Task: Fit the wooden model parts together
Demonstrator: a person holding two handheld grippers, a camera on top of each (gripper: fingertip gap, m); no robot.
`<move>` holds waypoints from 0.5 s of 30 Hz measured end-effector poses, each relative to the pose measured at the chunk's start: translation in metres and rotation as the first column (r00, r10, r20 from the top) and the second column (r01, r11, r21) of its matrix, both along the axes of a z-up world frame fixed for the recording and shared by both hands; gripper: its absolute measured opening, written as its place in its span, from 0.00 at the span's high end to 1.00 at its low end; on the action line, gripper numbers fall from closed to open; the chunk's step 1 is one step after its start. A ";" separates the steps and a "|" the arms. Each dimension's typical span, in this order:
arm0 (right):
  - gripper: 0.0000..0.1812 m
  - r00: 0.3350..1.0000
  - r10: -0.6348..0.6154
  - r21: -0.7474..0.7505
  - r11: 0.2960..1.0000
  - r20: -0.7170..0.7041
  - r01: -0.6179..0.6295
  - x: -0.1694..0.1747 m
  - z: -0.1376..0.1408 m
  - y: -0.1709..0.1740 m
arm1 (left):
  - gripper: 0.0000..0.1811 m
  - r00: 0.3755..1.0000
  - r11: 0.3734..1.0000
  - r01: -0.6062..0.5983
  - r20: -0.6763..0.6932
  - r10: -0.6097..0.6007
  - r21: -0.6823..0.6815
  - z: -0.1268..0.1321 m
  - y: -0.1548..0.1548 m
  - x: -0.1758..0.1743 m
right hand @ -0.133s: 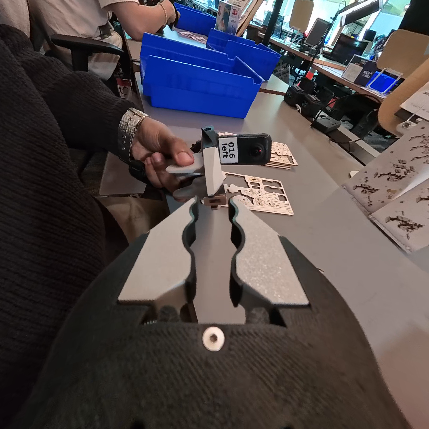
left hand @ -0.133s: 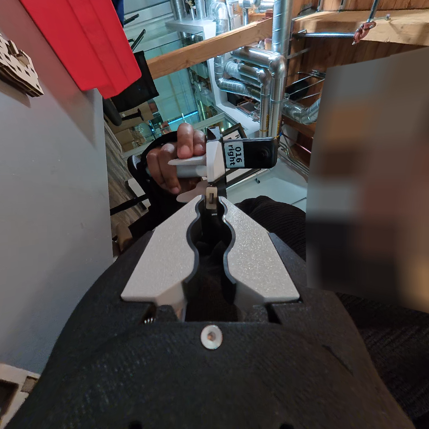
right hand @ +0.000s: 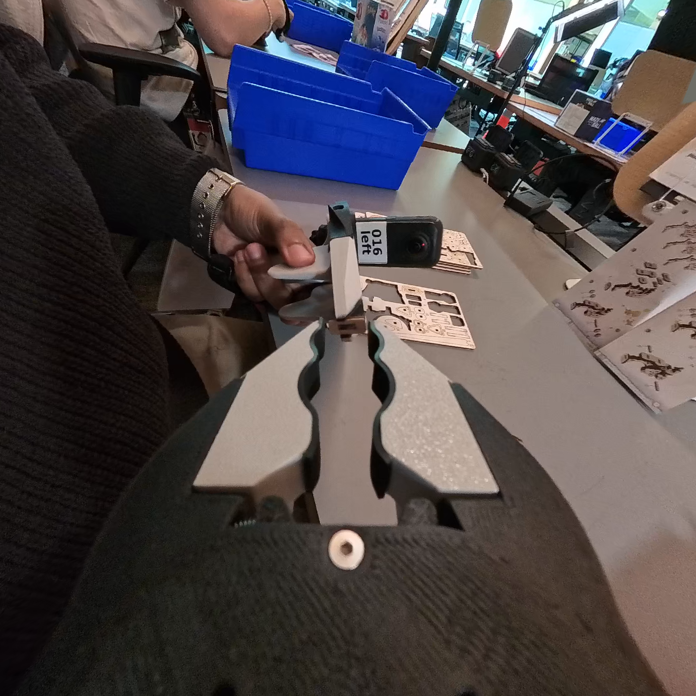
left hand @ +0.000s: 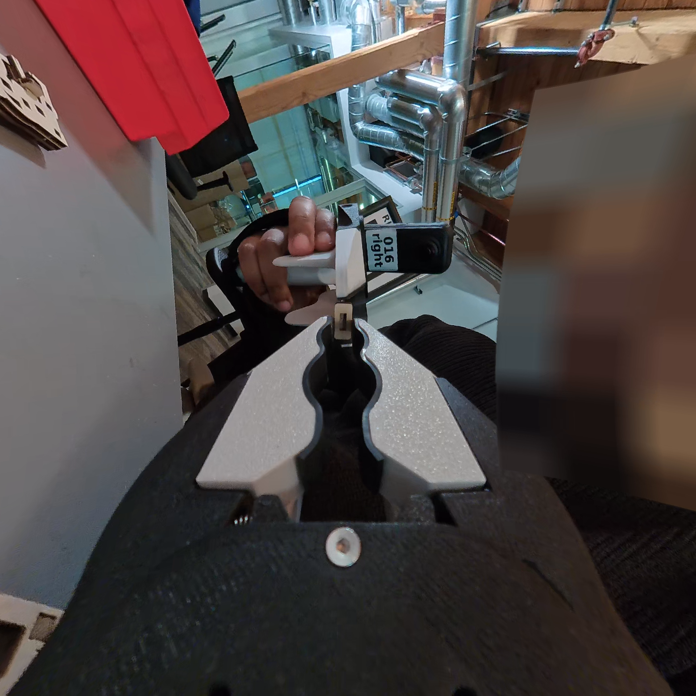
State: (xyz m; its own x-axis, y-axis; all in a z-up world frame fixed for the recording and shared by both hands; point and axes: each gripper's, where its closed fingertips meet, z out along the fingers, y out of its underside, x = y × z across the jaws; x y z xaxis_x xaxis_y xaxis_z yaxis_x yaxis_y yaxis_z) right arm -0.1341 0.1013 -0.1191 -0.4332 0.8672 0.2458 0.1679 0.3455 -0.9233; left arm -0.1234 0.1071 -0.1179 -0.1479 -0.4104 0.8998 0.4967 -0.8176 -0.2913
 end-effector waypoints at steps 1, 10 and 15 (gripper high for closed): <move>0.88 1.000 0.001 0.005 1.000 0.000 -0.001 0.000 0.000 0.000 | 0.96 1.000 1.000 0.002 0.000 -0.002 -0.001 0.000 0.000 0.000; 0.90 1.000 -0.005 0.067 0.998 -0.012 0.006 0.000 0.000 -0.001 | 0.96 1.000 1.000 0.012 0.015 -0.012 -0.002 0.001 -0.001 0.001; 0.90 1.000 -0.002 0.065 0.998 -0.017 0.003 0.001 0.004 -0.001 | 0.96 0.999 1.000 0.016 0.040 -0.016 0.007 0.005 -0.001 0.002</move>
State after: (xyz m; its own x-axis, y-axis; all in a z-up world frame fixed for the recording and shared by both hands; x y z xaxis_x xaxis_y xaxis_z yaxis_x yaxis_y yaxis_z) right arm -0.1333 0.0999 -0.1155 -0.4260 0.8503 0.3090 0.1531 0.4044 -0.9017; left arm -0.1219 0.1058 -0.1132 -0.1904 -0.4141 0.8901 0.4952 -0.8234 -0.2772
